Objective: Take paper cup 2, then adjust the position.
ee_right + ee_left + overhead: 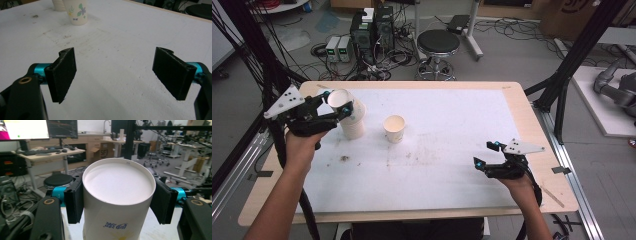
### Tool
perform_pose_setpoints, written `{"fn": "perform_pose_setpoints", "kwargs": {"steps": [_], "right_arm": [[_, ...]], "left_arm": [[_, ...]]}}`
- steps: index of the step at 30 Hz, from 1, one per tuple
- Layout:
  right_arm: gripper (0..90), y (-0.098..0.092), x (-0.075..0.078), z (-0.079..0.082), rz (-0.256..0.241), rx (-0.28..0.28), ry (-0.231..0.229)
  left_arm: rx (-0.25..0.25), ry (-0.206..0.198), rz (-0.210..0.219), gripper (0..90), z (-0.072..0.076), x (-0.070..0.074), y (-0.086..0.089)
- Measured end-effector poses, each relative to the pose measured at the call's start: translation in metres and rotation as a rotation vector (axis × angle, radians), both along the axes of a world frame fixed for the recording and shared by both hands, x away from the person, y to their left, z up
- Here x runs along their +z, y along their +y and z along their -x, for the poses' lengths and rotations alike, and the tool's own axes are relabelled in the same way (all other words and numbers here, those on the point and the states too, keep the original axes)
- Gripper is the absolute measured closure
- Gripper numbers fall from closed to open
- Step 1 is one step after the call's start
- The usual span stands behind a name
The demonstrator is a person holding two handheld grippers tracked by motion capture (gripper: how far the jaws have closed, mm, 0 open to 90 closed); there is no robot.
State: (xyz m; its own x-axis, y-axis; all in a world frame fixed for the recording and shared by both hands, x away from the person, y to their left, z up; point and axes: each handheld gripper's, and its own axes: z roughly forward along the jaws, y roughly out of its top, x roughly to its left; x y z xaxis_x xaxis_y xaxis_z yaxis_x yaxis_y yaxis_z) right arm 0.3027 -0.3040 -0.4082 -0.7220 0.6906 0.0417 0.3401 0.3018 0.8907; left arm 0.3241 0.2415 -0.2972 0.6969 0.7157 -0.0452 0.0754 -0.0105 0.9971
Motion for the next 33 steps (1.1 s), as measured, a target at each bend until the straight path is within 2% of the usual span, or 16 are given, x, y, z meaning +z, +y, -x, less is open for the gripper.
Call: {"fn": "perform_pose_setpoints", "kwargs": {"steps": [6, 10, 16, 22, 26, 33], "right_arm": [[19.8, -0.002, 0.000, -0.002, -0.010, -0.002, 0.001], [19.8, -0.002, -0.002, -0.003, 0.003, 0.001, 0.012], [19.8, -0.001, 0.001, -0.001, -0.004, 0.013, 0.000], [19.8, 0.007, 0.002, 0.001, -0.007, 0.060, 0.022], [19.7, 0.012, 0.003, 0.003, -0.012, 0.085, 0.024], [19.7, 0.027, 0.012, 0.008, -0.009, 0.151, 0.002]], "left_arm": [[-0.060, 0.023, 0.003, 36.4, 0.002, -0.014, -0.011], [-0.080, 0.034, -0.005, 36.5, 0.004, -0.023, -0.019], [-0.110, 0.048, -0.001, 36.5, 0.006, -0.032, -0.027], [-0.156, 0.066, 0.005, 36.4, 0.010, -0.041, -0.035], [-0.197, 0.084, 0.011, 36.4, 0.013, -0.053, -0.044], [-0.284, 0.099, -0.007, 36.4, 0.021, -0.065, -0.068]]}}
